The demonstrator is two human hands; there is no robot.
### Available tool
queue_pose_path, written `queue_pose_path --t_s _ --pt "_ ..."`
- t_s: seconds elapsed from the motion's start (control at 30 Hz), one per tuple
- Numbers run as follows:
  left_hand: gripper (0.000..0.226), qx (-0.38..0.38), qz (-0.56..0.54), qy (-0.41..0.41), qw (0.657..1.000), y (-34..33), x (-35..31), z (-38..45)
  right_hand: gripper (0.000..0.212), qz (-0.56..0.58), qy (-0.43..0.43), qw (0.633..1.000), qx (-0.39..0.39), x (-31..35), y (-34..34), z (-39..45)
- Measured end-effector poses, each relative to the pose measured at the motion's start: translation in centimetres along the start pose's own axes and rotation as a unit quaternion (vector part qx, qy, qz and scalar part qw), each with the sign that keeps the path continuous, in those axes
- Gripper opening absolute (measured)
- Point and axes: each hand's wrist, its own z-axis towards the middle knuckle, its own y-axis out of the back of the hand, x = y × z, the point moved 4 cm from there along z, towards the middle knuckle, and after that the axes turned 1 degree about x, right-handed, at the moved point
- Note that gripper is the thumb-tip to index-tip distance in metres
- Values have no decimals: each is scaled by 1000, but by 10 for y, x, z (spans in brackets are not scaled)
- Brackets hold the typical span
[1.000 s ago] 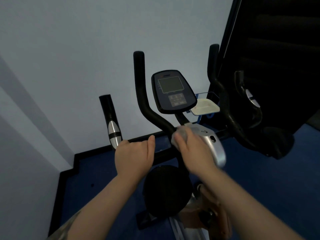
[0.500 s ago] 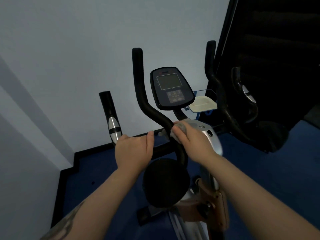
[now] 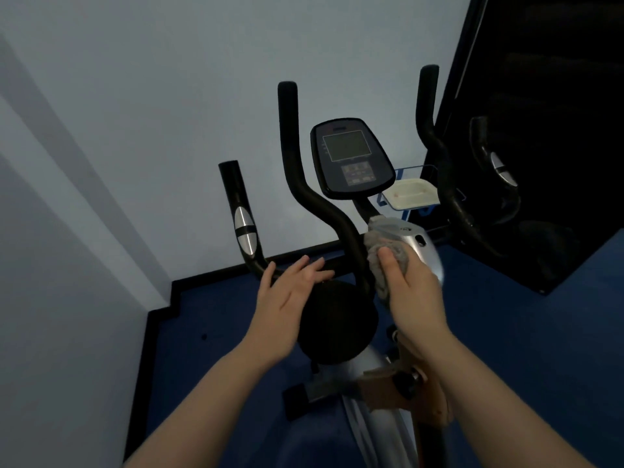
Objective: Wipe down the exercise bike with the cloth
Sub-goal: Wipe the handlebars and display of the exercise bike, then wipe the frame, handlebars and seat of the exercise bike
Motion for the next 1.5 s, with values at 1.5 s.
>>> queue_pose_path --t_s 1.5 --pt "10 42 -131 64 988 90 121 -279 43 80 -237 961 118 35 -164 -363"
